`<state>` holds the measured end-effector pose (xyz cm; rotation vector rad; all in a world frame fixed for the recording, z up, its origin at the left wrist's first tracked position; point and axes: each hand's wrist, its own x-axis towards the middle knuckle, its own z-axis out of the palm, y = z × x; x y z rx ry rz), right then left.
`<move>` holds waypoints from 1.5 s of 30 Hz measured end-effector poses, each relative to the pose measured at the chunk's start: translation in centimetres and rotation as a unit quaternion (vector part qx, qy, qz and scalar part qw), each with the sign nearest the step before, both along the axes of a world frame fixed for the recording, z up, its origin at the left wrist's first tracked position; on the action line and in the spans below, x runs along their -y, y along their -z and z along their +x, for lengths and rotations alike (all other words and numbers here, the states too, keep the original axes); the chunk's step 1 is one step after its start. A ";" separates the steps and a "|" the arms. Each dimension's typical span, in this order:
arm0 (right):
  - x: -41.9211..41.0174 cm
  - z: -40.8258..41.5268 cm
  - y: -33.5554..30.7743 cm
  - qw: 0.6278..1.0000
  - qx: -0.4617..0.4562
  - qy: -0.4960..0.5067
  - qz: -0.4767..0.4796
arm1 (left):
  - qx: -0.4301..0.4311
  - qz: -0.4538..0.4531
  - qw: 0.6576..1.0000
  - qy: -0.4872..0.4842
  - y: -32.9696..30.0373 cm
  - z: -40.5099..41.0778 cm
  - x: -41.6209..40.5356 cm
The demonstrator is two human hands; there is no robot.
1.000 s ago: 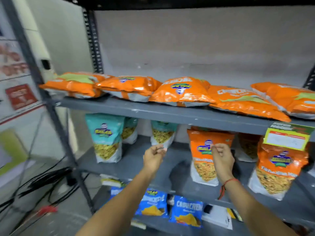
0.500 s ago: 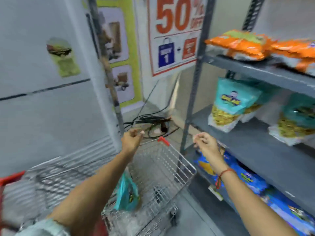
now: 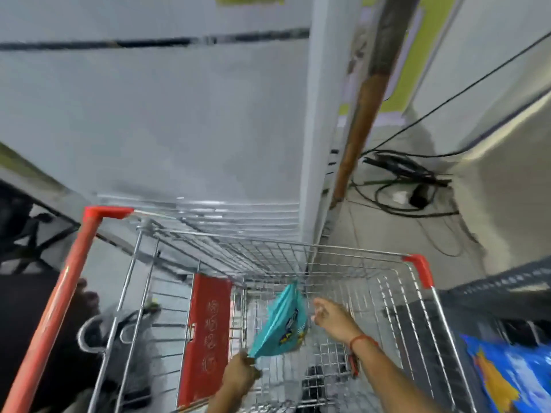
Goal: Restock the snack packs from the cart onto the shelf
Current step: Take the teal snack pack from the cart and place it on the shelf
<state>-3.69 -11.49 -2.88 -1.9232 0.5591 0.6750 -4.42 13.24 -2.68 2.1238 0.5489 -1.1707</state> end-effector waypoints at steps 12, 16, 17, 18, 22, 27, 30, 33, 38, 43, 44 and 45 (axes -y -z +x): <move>-1.0 1.3 5.6 0.997 0.065 0.010 -0.032 | 0.128 0.033 0.962 -0.238 0.9 -0.6 4.6; 0.7 -2.0 3.8 0.992 0.070 0.095 -0.034 | 0.175 -0.025 0.960 -0.216 -0.6 0.4 5.5; 1.1 -2.8 3.1 0.990 0.079 0.113 -0.037 | 0.184 -0.048 0.959 -0.210 -0.8 0.6 5.8; 1.5 -3.5 2.2 0.986 0.093 0.131 -0.043 | 0.188 -0.066 0.959 -0.200 -1.2 0.8 6.2; 3.2 -6.5 -2.9 0.964 0.154 0.201 -0.082 | 0.220 -0.143 0.952 -0.158 -3.7 1.5 9.1; 3.7 -12.1 -10.7 0.909 0.237 0.291 -0.178 | 0.290 -0.279 0.912 -0.084 -9.1 0.1 13.1; 2.7 -16.1 -15.6 0.859 0.266 0.352 -0.259 | 0.305 -0.374 0.876 -0.022 -13.7 -1.7 14.7; 1.2 -20.5 -20.5 0.808 0.290 0.404 -0.317 | 0.318 -0.448 0.834 0.045 -18.9 -3.7 16.2; -0.4 -28.1 -26.9 0.721 0.316 0.475 -0.392 | 0.284 -0.556 0.764 0.164 -26.9 -8.4 18.5; -1.0 -34.8 -31.7 0.653 0.322 0.508 -0.461 | 0.239 -0.587 0.725 0.269 -31.5 -12.9 21.7; -0.8 -36.1 -32.5 0.647 0.322 0.517 -0.459 | 0.249 -0.584 0.718 0.284 -32.4 -13.7 22.6; -0.6 -37.4 -33.4 0.646 0.322 0.521 -0.455 | 0.262 -0.573 0.716 0.300 -33.6 -14.5 23.3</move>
